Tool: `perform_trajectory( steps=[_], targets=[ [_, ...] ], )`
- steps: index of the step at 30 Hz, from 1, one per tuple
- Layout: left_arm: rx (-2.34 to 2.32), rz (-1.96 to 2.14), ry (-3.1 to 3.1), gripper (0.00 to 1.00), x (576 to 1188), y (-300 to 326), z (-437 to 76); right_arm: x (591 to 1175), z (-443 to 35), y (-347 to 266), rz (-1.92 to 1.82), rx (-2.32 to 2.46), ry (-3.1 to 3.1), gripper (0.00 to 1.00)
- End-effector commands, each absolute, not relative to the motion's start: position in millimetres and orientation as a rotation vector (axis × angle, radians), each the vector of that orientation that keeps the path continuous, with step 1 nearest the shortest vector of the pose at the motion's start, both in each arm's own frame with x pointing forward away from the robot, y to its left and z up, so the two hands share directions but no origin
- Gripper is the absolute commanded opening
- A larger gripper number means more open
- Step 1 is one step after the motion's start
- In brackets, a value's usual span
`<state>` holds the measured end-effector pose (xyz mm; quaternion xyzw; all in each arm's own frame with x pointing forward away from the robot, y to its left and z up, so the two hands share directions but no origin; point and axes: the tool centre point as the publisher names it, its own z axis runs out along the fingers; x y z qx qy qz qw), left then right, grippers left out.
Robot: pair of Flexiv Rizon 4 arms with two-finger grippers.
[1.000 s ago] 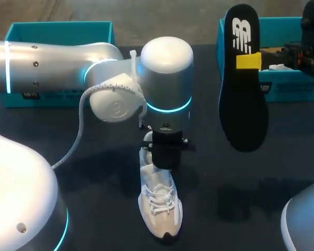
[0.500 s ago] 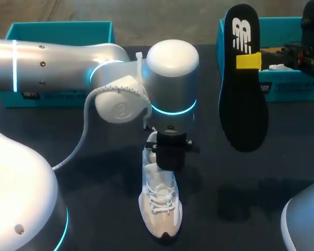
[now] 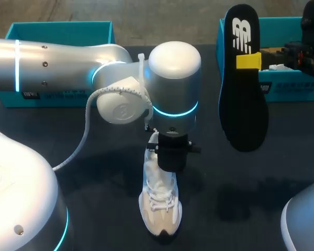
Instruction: Take the shoe out of the shoebox, open the shoe tongue, remove and reinsert the insole, then place the shoe into the shoebox
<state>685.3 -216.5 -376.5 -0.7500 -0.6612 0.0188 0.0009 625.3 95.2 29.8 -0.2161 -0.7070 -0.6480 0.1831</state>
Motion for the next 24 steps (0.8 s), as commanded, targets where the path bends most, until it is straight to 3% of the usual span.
perform_trajectory(
  steps=[1,11,19,24],
  targets=[
    [-2.35,0.064,-2.086,0.37,686,-216,-378,627,29,97,-1.824,-0.611,-1.996,0.0],
    [-2.35,0.094,-2.132,0.47,689,-214,-371,627,29,97,-1.824,-0.611,-1.996,0.0],
    [-2.336,0.14,-2.229,0.5,700,-211,-354,627,29,97,-1.824,-0.611,-1.996,0.0],
    [-2.354,0.181,-2.3,0.78,707,-206,-333,627,29,97,-1.824,-0.611,-1.996,0.0]
  ],
)
